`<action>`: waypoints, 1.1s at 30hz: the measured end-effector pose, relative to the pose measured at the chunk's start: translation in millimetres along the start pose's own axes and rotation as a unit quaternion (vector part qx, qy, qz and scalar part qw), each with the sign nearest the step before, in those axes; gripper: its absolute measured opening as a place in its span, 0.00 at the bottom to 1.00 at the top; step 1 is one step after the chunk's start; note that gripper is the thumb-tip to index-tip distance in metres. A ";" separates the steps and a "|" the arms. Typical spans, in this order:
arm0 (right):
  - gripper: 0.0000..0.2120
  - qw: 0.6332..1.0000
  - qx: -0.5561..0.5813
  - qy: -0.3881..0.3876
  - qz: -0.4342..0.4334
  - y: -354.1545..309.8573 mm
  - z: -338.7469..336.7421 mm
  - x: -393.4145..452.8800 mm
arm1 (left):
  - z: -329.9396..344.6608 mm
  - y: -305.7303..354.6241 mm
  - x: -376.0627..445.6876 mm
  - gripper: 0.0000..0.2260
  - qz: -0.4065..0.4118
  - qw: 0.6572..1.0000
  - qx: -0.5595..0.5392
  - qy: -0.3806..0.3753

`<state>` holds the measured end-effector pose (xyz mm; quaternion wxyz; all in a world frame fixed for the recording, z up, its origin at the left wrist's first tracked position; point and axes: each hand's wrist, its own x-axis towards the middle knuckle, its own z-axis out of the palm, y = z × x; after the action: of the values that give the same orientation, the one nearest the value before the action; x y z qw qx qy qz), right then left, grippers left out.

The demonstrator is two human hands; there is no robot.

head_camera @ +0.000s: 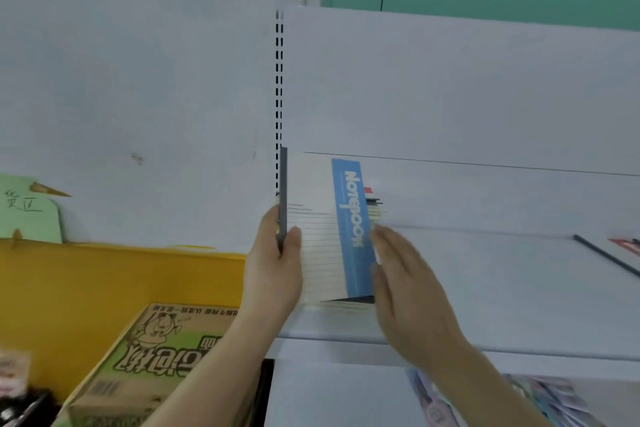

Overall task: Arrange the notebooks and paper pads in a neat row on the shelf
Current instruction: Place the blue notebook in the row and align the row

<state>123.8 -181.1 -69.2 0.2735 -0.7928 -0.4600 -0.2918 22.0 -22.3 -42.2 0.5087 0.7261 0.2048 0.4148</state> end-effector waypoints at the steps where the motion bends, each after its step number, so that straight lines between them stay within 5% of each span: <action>1: 0.24 0.999 -0.015 -0.009 0.033 8.7 -0.2 6.7 | -5.9 -2.6 1.3 0.15 0.001 1.000 0.005 0.003; 4: 0.27 0.982 -0.048 -0.160 0.085 30.1 9.3 20.7 | -22.6 -9.8 5.2 0.16 0.006 0.999 0.036 0.011; 7: 0.31 0.963 -0.075 -0.255 0.038 40.2 22.0 27.4 | -33.4 -15.7 8.1 0.16 -0.001 0.998 0.058 0.000; 11: 0.20 0.976 -0.090 -0.198 -0.016 36.3 13.8 34.5 | -40.4 -17.2 9.9 0.15 -0.020 0.998 0.051 0.009; 14: 0.20 0.978 -0.121 -0.168 0.011 33.8 -5.1 43.8 | -44.1 -12.9 10.6 0.16 -0.020 0.999 0.042 0.029; 21: 0.16 0.994 -0.016 0.059 0.095 15.6 -37.4 37.5 | -45.7 1.3 8.5 0.18 -0.030 0.999 -0.026 0.027; 24: 0.12 0.990 -0.006 0.127 0.068 -12.1 -36.5 27.5 | -33.4 5.4 3.0 0.17 -0.033 0.997 -0.063 0.006; 29: 0.19 0.993 -0.052 0.101 0.001 -57.6 0.6 3.1 | -2.3 14.6 -8.5 0.16 -0.047 0.986 -0.151 -0.056; 33: 0.26 0.999 -0.018 -0.033 -0.005 -63.1 17.8 -9.0 | 10.0 18.4 -17.6 0.16 -0.004 0.986 -0.144 -0.086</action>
<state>67.8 -146.8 -77.3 0.2422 -0.8046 -0.4670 -0.2754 17.7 -48.0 -33.8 0.6256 0.6774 0.1015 0.3734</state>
